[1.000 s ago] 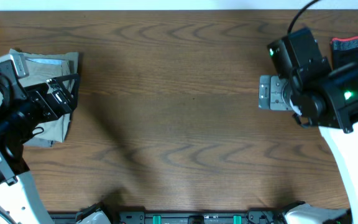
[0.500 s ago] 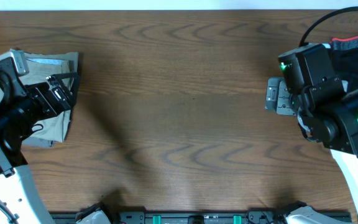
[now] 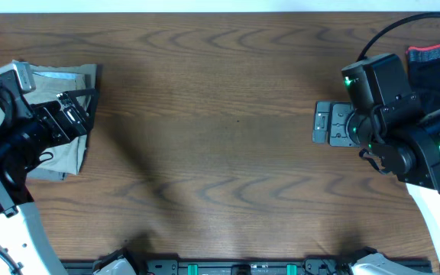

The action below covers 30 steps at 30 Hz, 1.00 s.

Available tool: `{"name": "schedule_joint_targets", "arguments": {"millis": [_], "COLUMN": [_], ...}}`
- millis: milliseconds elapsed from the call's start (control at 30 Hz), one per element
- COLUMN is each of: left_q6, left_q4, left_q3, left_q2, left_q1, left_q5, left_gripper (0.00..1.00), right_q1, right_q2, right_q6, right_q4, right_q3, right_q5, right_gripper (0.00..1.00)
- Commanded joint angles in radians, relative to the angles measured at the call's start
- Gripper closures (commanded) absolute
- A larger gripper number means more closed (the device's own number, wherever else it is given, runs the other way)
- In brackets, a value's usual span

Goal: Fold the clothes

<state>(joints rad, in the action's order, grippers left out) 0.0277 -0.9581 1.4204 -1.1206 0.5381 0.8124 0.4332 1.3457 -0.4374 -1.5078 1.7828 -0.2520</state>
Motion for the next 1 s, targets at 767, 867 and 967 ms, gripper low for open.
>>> {"name": "schedule_joint_targets", "arguments": {"millis": [767,867,967], "left_q6": [0.017,0.017,0.017], "left_q4": [0.001,0.001,0.001], "left_q3": [0.005,0.005,0.005], "left_q2": [-0.004,-0.004,-0.004], "left_q1": [-0.004,-0.004,-0.004], "left_q5": [0.01,0.01,0.01], "left_gripper": [0.02,0.02,0.02], "right_q1": [-0.126,-0.195,-0.249], "right_q2": [-0.186,-0.286,-0.394], "right_q6": [0.005,0.066,0.106], "right_q4": [0.246,0.378,0.51], "right_q3": [-0.278,-0.445,-0.617], "right_q5": [0.042,0.116,0.162], "right_gripper": [0.01,0.01,0.01]}}
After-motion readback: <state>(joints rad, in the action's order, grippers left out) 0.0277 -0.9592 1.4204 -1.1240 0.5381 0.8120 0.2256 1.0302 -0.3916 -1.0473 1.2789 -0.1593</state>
